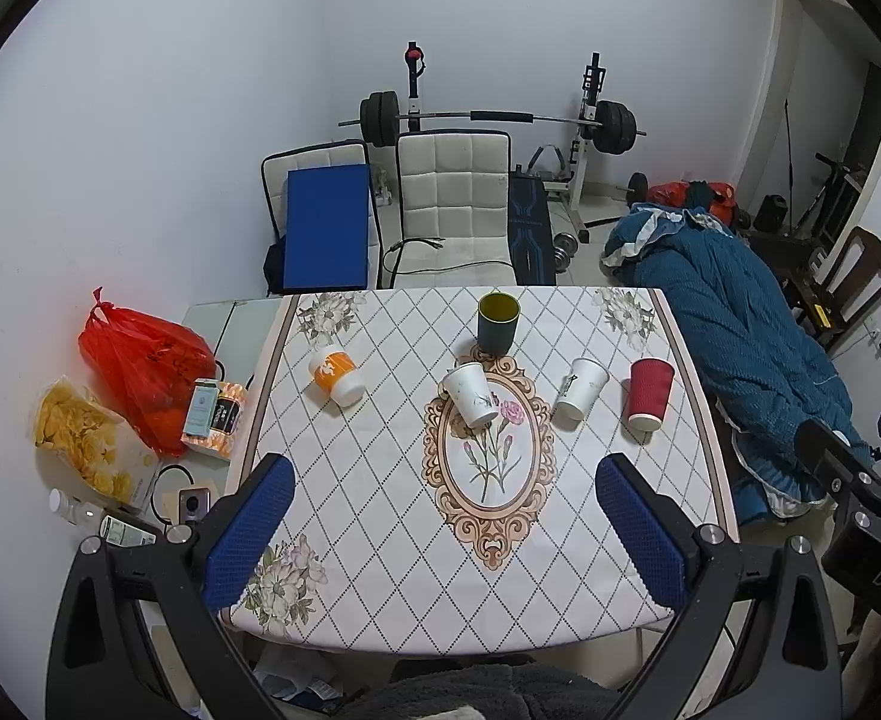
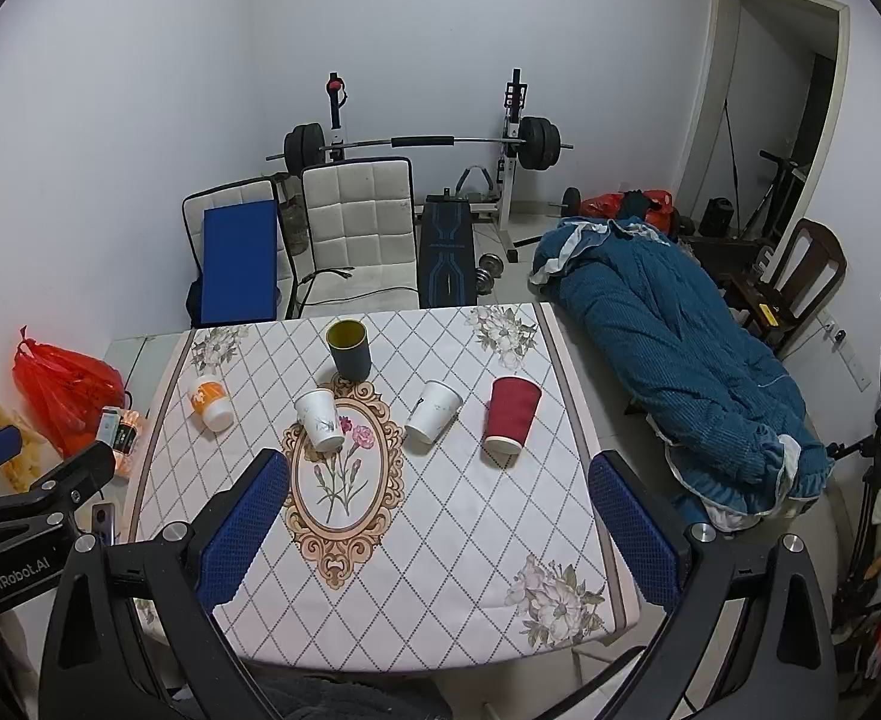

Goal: Flip cup upside down

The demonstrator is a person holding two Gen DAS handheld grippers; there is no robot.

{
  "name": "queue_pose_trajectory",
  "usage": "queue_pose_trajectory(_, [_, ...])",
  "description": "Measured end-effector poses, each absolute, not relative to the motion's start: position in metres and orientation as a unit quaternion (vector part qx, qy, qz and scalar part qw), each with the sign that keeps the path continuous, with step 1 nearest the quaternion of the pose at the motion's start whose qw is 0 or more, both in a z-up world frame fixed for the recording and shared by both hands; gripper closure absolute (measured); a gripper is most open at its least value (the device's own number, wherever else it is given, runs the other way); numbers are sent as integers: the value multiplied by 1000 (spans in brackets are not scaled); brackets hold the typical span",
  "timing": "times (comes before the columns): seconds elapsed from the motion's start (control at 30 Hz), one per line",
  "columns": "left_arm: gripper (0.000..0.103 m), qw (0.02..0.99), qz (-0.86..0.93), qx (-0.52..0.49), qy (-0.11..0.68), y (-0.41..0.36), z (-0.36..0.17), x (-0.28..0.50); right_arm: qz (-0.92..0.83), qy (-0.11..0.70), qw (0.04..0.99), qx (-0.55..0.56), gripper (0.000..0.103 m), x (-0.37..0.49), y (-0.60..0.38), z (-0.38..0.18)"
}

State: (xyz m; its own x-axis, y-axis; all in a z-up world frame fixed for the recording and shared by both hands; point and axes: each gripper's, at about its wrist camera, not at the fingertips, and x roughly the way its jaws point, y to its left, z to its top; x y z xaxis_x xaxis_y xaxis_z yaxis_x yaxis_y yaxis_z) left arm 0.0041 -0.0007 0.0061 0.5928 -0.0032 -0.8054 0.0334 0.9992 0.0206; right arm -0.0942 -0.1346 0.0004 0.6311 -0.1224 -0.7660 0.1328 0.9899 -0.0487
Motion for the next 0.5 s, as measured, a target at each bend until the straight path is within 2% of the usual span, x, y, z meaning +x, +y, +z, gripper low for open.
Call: queue_pose_trajectory(0.5, [0, 894, -11, 15, 449, 1, 7, 4, -67, 421, 904, 5, 1, -92, -128, -1])
